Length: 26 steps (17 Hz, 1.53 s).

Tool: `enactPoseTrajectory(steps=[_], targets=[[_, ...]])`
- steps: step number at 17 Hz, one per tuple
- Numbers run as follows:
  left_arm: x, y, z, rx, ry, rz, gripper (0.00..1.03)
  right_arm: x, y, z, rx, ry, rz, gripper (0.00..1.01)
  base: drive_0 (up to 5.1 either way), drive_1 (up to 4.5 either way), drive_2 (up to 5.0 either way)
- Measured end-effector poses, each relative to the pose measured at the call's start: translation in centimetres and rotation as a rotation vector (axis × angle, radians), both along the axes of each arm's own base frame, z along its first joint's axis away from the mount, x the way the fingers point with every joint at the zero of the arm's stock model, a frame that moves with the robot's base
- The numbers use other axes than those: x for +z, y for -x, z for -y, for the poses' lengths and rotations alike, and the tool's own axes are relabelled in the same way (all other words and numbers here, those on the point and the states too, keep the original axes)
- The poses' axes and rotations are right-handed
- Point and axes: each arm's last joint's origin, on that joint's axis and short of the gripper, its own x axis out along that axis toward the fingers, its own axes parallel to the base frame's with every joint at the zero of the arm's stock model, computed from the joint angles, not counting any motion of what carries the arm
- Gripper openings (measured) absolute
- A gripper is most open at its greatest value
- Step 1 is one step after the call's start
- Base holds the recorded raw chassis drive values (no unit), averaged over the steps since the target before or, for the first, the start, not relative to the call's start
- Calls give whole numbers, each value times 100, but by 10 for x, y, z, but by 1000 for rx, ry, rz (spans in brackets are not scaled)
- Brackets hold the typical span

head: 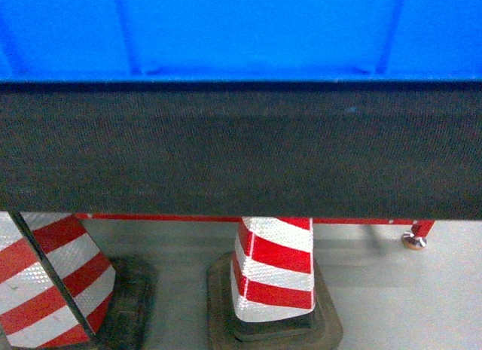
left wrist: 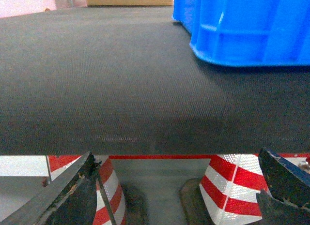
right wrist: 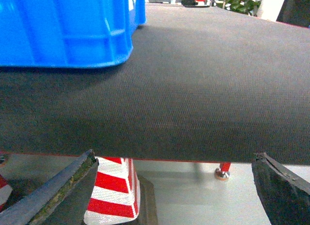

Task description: Place box next to blue box on left shelf

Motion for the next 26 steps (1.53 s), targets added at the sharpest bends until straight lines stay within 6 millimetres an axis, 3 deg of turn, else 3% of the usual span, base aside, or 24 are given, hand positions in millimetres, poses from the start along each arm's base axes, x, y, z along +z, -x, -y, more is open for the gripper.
enactPoseTrajectory(steps=[26], targets=[[0, 0, 0, 0, 0, 1, 98, 0, 0, 0, 0, 0, 0, 98, 0, 0, 0]])
